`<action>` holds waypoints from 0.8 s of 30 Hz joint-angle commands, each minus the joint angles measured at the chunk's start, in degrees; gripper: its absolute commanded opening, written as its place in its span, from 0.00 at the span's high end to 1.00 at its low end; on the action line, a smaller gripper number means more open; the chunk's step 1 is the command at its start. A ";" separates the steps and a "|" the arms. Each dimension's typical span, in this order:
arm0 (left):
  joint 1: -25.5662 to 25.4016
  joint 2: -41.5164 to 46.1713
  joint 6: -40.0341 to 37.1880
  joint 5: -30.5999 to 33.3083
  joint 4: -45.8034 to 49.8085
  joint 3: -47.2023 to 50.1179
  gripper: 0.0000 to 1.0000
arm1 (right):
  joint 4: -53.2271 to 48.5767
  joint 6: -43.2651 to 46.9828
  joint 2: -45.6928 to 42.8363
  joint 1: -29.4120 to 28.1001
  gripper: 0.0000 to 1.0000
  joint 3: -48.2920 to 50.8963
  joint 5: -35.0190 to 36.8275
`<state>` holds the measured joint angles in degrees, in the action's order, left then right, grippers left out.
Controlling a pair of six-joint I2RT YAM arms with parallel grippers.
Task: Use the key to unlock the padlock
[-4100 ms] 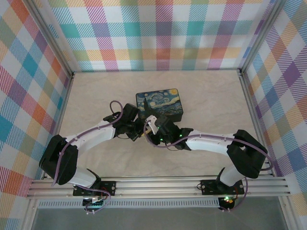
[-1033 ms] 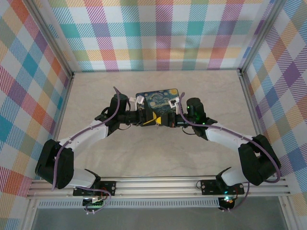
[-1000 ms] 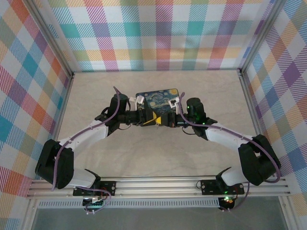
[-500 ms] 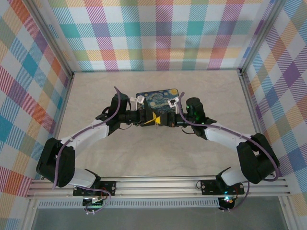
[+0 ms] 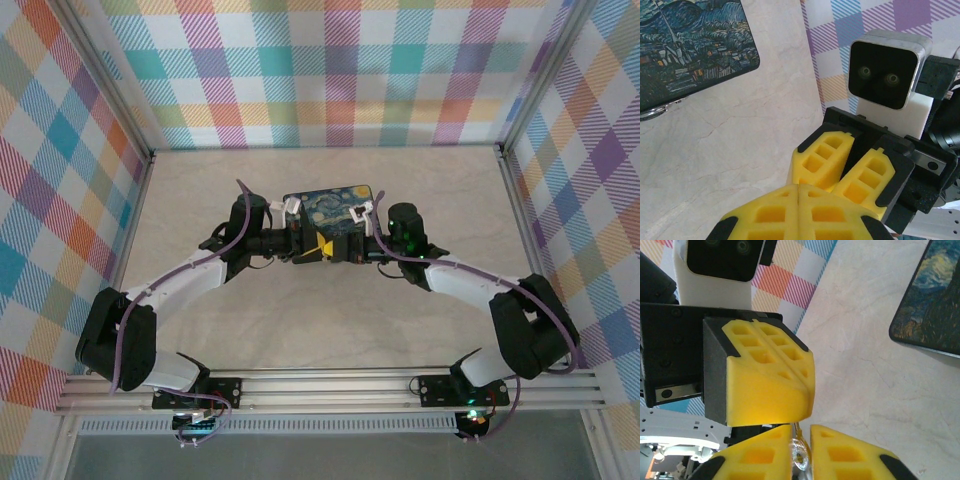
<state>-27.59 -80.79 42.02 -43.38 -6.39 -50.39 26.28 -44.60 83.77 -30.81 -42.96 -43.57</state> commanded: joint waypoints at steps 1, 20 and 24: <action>0.47 0.33 1.35 3.40 -0.81 1.76 1.00 | 4.67 -1.40 1.53 0.22 0.74 -0.11 -1.00; 3.25 2.90 8.90 4.82 -10.33 6.14 1.00 | 19.53 -12.35 6.68 -0.14 0.57 3.46 1.51; 3.25 2.89 10.26 4.49 -12.61 6.78 1.00 | 20.54 -12.70 6.39 -0.43 0.60 4.26 1.82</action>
<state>-24.97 -79.26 50.63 -38.41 -14.55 -44.95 42.19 -56.05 90.26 -30.83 -39.51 -42.22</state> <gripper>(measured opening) 0.040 0.420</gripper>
